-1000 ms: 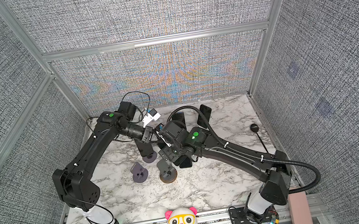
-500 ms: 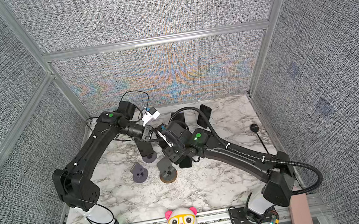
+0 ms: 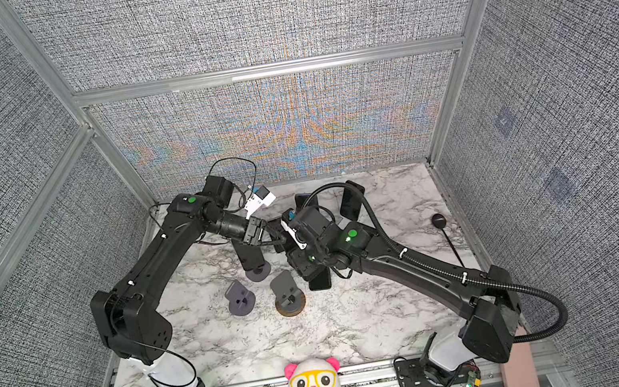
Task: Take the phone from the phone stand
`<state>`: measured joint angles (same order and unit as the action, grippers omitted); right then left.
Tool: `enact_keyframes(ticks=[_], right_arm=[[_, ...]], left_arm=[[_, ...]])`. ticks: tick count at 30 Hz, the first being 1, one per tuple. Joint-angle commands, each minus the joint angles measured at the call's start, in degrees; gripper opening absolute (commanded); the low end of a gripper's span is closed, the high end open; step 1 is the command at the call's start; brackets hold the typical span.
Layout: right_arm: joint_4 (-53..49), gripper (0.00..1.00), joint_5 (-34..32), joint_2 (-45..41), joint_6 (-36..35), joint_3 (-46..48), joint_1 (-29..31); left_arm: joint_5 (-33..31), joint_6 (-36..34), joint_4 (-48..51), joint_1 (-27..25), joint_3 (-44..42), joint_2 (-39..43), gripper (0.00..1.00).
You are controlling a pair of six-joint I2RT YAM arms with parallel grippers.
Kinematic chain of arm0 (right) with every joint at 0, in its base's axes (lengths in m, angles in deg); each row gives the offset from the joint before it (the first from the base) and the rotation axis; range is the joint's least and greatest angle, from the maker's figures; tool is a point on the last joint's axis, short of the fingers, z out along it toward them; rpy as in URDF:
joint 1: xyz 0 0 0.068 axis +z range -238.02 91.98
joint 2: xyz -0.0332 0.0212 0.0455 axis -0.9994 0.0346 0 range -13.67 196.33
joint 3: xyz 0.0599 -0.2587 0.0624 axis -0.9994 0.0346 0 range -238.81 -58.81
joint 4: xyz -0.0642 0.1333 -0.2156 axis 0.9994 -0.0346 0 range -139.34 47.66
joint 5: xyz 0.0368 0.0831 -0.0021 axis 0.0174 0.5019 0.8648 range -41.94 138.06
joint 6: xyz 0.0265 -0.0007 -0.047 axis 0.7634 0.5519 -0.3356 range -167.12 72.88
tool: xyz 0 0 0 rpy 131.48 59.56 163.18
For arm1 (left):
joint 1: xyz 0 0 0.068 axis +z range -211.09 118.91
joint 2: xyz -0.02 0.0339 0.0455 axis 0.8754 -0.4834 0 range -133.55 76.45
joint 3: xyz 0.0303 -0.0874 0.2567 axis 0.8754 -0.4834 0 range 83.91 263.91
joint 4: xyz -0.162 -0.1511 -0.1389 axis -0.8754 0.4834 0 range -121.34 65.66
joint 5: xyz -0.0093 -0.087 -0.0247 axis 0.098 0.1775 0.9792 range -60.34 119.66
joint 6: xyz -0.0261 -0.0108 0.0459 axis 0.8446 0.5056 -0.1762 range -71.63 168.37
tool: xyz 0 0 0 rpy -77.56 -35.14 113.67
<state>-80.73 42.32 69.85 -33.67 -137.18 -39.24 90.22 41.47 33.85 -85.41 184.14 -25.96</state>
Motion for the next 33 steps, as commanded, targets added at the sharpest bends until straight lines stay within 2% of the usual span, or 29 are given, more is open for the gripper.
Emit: enact_keyframes(ticks=[1, 3, 5, 15, 20, 28, 33], right_arm=[[1.02, 0.37, -0.89, -0.91, 2.25, 0.64, -0.64], [0.16, 0.36, -1.73, -1.6, 3.21, 1.32, -1.2], [-1.53, 0.35, -2.88, -2.39, 4.73, 2.09, -2.17], [-11.81, 0.31, -7.32, -6.14, 17.65, 11.01, -12.3], [-14.41, 0.3, -8.1, -0.6, 17.7, 9.95, -13.61], [-12.0, 0.3, -2.1, 11.3, 15.37, 5.49, -15.0], [-10.91, 0.3, 1.49, 17.13, 14.55, 3.46, -16.05]], left_arm=[[0.97, -0.5, -1.84, 0.22, -0.15, 0.89, 0.62], [0.55, -0.06, -2.58, 0.45, -0.33, 1.36, 0.7], [0.02, 0.64, -3.71, 0.8, -0.71, 2.04, 0.73], [-8.48, 7.55, -15.81, 4.55, -5.88, 9.67, 0.71], [-13.28, 9.31, -18.32, 7.35, -7.52, 12.98, 0.71], [-21.93, 7.85, -18.3, 10.56, -12.15, 16.57, 0.7], [-22.52, 7.94, -18.99, 10.99, -12.94, 16.82, 0.69]])
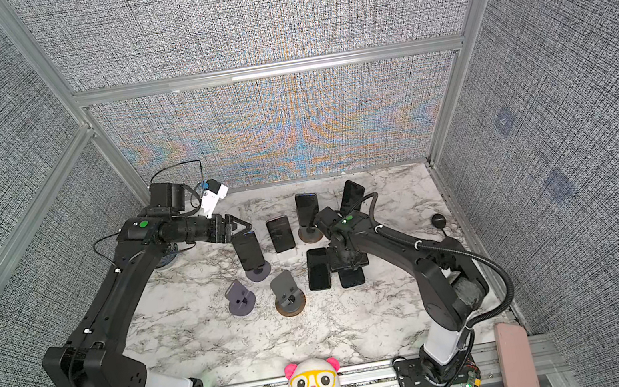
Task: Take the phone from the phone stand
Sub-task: 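Carry the black phone with the right gripper down beside the flat phone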
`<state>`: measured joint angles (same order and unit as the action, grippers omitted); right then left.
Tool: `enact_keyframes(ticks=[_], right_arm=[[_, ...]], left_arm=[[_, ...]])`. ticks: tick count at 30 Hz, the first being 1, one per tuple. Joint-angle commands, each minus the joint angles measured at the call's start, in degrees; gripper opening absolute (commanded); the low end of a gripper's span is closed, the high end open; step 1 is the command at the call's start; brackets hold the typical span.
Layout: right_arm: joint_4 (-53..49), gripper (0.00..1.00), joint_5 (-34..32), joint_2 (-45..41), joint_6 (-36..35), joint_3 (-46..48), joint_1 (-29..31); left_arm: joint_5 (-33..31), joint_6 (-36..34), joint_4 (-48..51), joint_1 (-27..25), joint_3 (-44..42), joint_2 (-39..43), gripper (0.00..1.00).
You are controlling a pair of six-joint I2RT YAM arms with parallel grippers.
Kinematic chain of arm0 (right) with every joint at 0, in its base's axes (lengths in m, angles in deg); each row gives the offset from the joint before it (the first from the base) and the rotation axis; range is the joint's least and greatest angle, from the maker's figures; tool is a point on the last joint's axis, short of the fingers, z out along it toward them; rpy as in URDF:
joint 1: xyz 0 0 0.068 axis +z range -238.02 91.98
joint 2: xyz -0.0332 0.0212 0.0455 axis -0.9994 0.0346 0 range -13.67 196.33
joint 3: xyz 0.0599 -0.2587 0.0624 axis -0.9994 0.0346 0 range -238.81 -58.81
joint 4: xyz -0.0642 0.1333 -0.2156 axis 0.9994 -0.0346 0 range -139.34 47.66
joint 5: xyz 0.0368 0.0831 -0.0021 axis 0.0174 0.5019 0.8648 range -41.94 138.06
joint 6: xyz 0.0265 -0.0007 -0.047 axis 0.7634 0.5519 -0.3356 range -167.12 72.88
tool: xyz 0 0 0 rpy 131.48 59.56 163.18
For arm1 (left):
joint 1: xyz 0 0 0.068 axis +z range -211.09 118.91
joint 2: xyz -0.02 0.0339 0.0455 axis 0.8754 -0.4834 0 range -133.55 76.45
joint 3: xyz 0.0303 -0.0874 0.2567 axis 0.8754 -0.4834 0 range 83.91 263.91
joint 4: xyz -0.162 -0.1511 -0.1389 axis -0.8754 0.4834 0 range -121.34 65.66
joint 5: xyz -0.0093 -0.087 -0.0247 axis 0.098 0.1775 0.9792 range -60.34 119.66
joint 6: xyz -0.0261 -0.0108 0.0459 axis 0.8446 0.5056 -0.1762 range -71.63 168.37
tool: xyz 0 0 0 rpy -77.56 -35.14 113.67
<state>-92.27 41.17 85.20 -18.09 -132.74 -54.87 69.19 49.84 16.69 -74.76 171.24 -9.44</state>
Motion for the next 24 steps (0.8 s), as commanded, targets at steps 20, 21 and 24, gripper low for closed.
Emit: enact_keyframes(ticks=[20, 21, 24], right_arm=[[4.12, 0.42, 5.5, 10.61, -2.85, -2.8, -3.7], [4.3, 0.43, 5.58, 10.92, -2.81, -2.88, -3.69], [4.4, 0.47, 5.32, 11.68, -2.52, -2.89, -3.7]], left_arm=[[-0.07, -0.07, -1.8, 1.67, 0.03, -1.07, 0.68], [-0.07, -0.07, -1.76, 1.69, 0.03, -1.19, 0.68], [-0.07, -0.14, -1.8, 1.79, 0.02, -1.11, 0.68]])
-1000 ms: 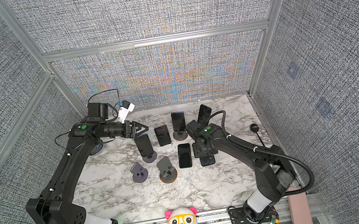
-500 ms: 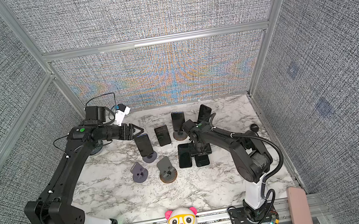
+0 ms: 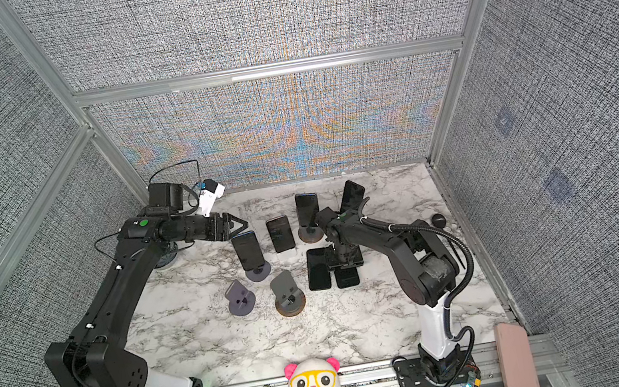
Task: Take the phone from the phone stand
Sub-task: 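Carry the black phone with the right gripper down beside the flat phone, then lay the phone flat against the first phone and open the right gripper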
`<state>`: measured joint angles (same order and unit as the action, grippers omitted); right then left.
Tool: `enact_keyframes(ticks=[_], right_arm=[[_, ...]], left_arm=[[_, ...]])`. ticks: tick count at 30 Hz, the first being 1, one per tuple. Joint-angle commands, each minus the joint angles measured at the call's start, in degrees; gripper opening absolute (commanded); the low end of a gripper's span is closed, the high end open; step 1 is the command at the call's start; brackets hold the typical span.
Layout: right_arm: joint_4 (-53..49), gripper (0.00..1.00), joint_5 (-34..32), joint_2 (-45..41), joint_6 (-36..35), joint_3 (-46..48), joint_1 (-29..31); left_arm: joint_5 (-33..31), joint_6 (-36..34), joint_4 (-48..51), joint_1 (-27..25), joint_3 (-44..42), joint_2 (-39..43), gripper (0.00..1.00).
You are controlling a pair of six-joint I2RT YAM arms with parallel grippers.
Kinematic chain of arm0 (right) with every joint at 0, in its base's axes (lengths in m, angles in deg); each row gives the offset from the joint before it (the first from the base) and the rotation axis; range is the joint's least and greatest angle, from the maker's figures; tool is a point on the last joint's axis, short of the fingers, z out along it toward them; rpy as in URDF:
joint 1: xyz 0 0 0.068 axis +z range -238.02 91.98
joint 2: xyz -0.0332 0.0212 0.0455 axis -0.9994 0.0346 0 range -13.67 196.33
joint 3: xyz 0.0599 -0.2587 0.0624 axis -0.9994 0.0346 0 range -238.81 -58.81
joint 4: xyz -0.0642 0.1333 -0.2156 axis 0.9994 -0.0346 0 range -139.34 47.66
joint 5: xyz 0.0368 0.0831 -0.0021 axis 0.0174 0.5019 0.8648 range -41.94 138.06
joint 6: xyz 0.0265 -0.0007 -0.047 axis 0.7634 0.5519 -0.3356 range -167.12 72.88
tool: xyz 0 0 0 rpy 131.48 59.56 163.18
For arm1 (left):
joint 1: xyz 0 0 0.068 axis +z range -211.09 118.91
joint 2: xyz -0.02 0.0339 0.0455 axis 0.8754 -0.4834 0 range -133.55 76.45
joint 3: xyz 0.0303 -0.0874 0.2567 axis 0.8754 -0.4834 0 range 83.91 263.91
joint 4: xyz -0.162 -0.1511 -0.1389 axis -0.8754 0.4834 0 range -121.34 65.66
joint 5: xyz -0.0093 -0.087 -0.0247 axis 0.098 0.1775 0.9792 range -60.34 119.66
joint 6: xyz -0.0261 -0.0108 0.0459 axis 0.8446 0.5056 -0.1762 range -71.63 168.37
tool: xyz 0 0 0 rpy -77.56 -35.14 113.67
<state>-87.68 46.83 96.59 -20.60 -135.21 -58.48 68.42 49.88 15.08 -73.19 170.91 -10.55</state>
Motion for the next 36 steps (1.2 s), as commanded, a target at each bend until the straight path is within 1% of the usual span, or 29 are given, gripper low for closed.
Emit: enact_keyframes(ticks=[1, 5, 7, 11, 15, 19, 24, 31, 33, 36], right_arm=[[-0.16, 0.49, -0.43, 0.51, 0.17, -0.41, -0.13], [0.14, 0.54, -0.63, 1.09, 0.5, -0.18, -0.23], [0.43, 0.58, -0.44, 1.25, 0.68, 0.02, -0.36], [0.46, 0.64, 0.19, 1.45, 1.03, 0.52, -0.62], [0.87, 0.74, 0.64, 1.44, 1.07, 0.9, -0.71], [0.96, 0.79, 0.71, 1.42, 1.15, 0.9, -0.71], [0.78, 0.8, 0.64, 0.65, 1.25, 0.95, -0.77], [-2.13, 0.79, -1.37, -5.7, 1.2, 2.14, -0.73], [-3.26, 0.78, -1.75, -7.7, 1.18, 3.17, -0.73], [-5.02, 0.72, -2.6, -10.76, 1.08, 5.83, -0.79]], left_arm=[[0.7, -0.2, -0.18, 0.23, 0.36, -0.01, 0.68], [0.7, -0.2, -0.13, 0.32, 0.27, 0.13, 0.68], [0.77, -0.2, -0.18, 0.32, 0.23, 0.1, 0.68], [1.2, -0.29, -0.09, 0.4, 0.19, 0.09, 0.67], [2.72, -0.48, -0.18, 0.35, 0.16, 0.14, 0.66], [2.33, -0.57, -0.17, 0.35, 0.19, 0.11, 0.66], [2.37, -0.67, -0.18, 0.46, 0.19, 0.26, 0.66], [2.28, -0.73, -0.04, 0.47, 0.06, 0.36, 0.66], [2.28, -0.73, -0.09, 0.43, 0.18, 0.32, 0.66], [2.33, -0.81, -0.09, 0.45, 0.12, 0.34, 0.66]])
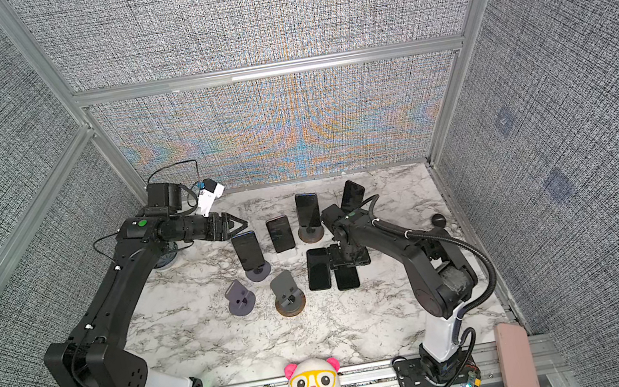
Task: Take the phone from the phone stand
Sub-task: 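Lay the phone flat against the first phone and open the right gripper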
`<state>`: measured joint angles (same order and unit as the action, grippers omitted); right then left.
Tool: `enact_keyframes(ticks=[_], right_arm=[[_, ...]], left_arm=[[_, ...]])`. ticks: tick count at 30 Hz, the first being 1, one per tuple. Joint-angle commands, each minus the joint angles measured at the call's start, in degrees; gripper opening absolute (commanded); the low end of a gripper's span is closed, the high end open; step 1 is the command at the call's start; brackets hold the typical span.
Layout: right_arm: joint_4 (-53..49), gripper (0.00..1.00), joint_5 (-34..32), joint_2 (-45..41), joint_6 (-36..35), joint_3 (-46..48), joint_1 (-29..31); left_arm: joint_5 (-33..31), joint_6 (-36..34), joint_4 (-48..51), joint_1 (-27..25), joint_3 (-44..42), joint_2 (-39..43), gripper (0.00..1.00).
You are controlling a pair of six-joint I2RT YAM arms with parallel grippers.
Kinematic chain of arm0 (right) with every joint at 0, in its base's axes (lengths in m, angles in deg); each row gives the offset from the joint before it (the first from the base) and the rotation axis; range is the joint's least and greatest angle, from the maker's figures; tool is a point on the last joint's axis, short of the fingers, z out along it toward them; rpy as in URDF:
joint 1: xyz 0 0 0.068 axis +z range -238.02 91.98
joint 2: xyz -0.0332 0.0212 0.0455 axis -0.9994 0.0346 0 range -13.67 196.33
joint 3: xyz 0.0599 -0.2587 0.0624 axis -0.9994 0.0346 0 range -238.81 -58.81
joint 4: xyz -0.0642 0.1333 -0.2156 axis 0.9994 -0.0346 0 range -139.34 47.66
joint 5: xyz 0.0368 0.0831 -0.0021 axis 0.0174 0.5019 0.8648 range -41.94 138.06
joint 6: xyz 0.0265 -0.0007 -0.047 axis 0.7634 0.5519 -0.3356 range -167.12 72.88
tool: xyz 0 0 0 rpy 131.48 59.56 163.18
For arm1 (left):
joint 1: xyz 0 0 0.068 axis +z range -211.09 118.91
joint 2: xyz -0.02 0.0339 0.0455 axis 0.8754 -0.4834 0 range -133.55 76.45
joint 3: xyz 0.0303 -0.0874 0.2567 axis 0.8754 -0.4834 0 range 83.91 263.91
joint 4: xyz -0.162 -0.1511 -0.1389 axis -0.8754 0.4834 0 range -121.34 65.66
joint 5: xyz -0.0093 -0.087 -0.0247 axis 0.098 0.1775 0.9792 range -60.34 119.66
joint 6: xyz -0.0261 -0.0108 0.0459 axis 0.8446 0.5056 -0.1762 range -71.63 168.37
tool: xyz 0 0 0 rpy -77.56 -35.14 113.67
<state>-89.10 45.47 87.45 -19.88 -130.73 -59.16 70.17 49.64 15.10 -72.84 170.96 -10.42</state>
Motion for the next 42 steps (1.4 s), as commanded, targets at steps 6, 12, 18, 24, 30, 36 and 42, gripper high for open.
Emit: enact_keyframes(ticks=[6, 12, 18, 24, 30, 36, 42], right_arm=[[-4.85, 0.47, -5.68, -6.72, 0.08, 8.31, -0.99], [2.08, 0.21, -6.29, -4.96, -0.1, 10.36, -2.93], [6.27, 0.15, -5.76, 0.42, 0.13, 7.59, -3.06], [7.98, 0.15, -4.18, 2.61, 0.8, 6.54, -2.87], [8.63, 0.15, -1.81, 2.92, 1.65, 5.83, -2.8], [8.43, 0.15, -1.89, 3.37, 1.46, 5.13, -2.8], [9.34, 0.16, -1.54, 3.73, 0.8, 4.6, -2.83]], left_arm=[[1.07, -0.31, -0.21, 0.11, 0.14, 0.13, 0.66], [1.39, -0.44, -0.38, 0.15, 0.14, 0.19, 0.66], [1.15, -0.86, -0.07, 0.08, 0.23, 0.34, 0.66], [0.8, -1.37, 0.24, 0.12, 0.14, 0.41, 0.66], [1.02, -1.23, 0.48, 0.15, 0.31, -0.31, 0.66], [1.24, -1.36, 0.63, 0.13, 0.32, -0.32, 0.67], [1.24, -1.32, 0.65, 0.16, 0.32, -0.2, 0.67]])
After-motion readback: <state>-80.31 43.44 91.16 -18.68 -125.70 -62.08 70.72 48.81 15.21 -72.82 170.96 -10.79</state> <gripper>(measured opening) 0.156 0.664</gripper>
